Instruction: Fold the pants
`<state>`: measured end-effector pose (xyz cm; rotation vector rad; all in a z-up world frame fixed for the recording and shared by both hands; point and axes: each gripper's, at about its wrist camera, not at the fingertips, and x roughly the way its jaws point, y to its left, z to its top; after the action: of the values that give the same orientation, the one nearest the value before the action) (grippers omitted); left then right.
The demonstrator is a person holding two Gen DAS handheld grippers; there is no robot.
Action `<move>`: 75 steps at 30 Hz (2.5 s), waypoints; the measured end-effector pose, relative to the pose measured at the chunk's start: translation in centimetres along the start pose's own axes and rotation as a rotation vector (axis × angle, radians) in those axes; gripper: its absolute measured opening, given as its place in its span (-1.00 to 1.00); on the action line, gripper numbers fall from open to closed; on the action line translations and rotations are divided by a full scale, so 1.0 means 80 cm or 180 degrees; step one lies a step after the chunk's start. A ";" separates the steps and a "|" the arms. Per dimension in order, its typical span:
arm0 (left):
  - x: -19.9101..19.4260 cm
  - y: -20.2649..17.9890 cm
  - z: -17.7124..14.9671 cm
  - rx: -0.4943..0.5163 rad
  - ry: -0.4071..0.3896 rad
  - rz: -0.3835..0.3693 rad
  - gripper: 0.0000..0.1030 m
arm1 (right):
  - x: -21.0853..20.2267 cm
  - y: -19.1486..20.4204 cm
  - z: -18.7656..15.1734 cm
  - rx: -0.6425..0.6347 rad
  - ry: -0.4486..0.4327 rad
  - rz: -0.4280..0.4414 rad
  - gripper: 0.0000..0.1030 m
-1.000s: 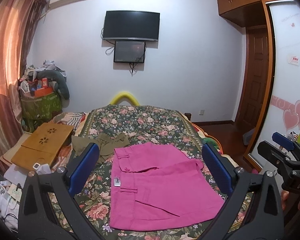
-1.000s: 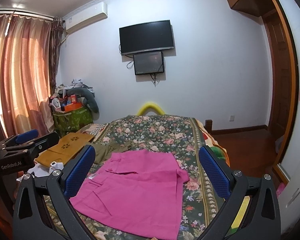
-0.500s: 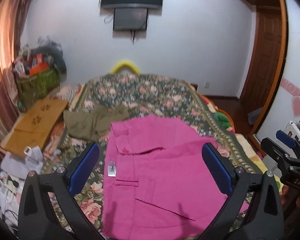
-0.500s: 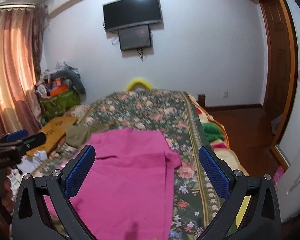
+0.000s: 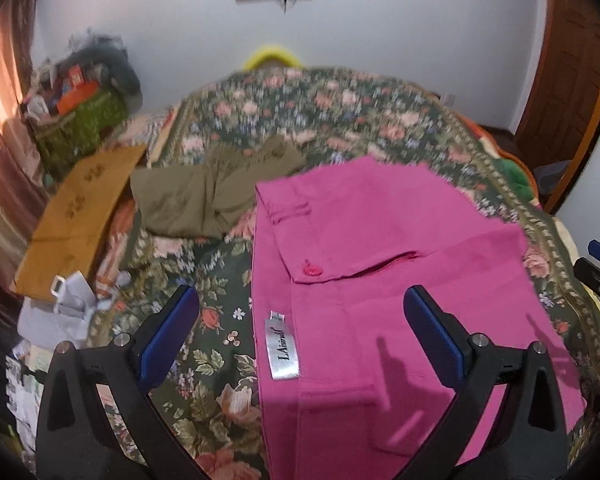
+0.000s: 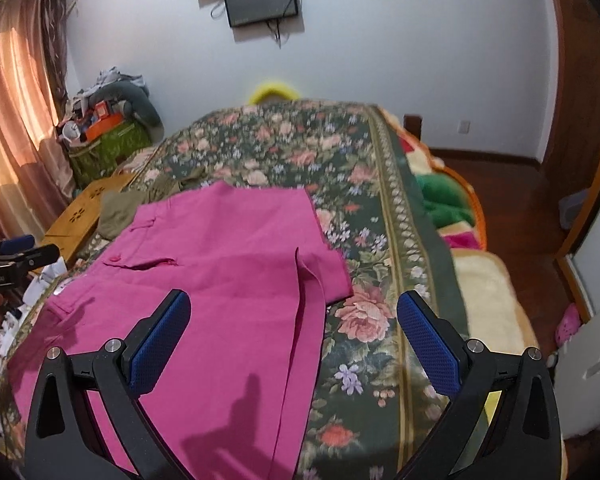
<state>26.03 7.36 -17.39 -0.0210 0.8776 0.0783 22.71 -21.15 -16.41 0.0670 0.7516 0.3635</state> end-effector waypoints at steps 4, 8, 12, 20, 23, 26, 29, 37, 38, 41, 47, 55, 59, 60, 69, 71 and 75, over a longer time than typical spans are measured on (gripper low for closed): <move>0.034 0.004 0.001 0.0132 0.0189 0.0097 0.93 | 0.021 -0.004 0.009 -0.0073 0.0168 0.0107 0.68; 0.053 -0.003 0.001 0.0360 0.0336 0.0083 0.70 | 0.042 -0.006 0.014 -0.0199 0.0320 0.0160 0.49; 0.074 0.003 0.005 0.0313 0.0563 -0.0142 0.26 | 0.061 -0.010 0.020 -0.0215 0.0434 0.0255 0.31; 0.102 0.005 0.005 0.0235 0.0930 -0.0363 -0.54 | 0.098 -0.021 0.035 -0.0173 0.0603 0.0379 -0.05; 0.109 0.009 0.002 0.0172 0.1030 -0.0469 -0.60 | 0.111 -0.022 0.036 -0.0162 0.0669 0.0413 -0.25; 0.116 0.012 0.001 0.0129 0.1107 -0.0568 -0.61 | 0.123 -0.022 0.034 -0.0122 0.0715 0.0481 -0.45; 0.122 0.013 -0.001 0.0157 0.1172 -0.0635 -0.61 | 0.136 -0.023 0.030 -0.0063 0.0814 0.0575 -0.65; 0.122 0.010 -0.006 0.0297 0.1077 -0.0408 -0.76 | 0.136 -0.014 0.027 -0.0193 0.0787 0.0511 -0.90; 0.122 0.009 -0.007 0.0325 0.1063 -0.0375 -0.76 | 0.137 -0.014 0.028 -0.0220 0.0781 0.0488 -0.91; 0.122 0.007 -0.010 0.0381 0.1020 -0.0289 -0.76 | 0.137 -0.013 0.030 -0.0266 0.0752 0.0415 -0.91; 0.123 0.007 -0.012 0.0381 0.1007 -0.0255 -0.75 | 0.135 -0.015 0.030 -0.0302 0.0727 0.0267 -0.94; 0.121 0.012 -0.011 0.0303 0.0978 -0.0361 -0.75 | 0.129 -0.024 0.029 -0.0257 0.0760 0.0131 -0.94; 0.116 0.023 -0.010 0.0131 0.1007 -0.0466 -0.71 | 0.113 -0.029 0.037 -0.0275 0.0661 0.0008 -0.94; 0.114 0.023 -0.010 0.0144 0.0997 -0.0444 -0.69 | 0.111 -0.033 0.038 -0.0234 0.0666 0.0031 -0.94; 0.087 0.029 0.026 0.0189 0.0779 -0.0402 -0.51 | 0.070 -0.056 0.050 -0.0056 0.0476 0.0082 -0.80; 0.092 0.033 0.036 0.0143 0.0775 -0.0394 -0.48 | 0.069 -0.060 0.053 -0.0036 0.0453 0.0050 -0.54; 0.114 0.037 0.048 -0.0019 0.0913 -0.0424 -0.48 | 0.075 -0.068 0.057 0.0057 0.0423 0.0023 -0.18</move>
<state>34.55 11.02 -21.88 -0.0981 1.1600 -0.0480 31.42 -23.82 -18.03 0.0627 0.8863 0.3707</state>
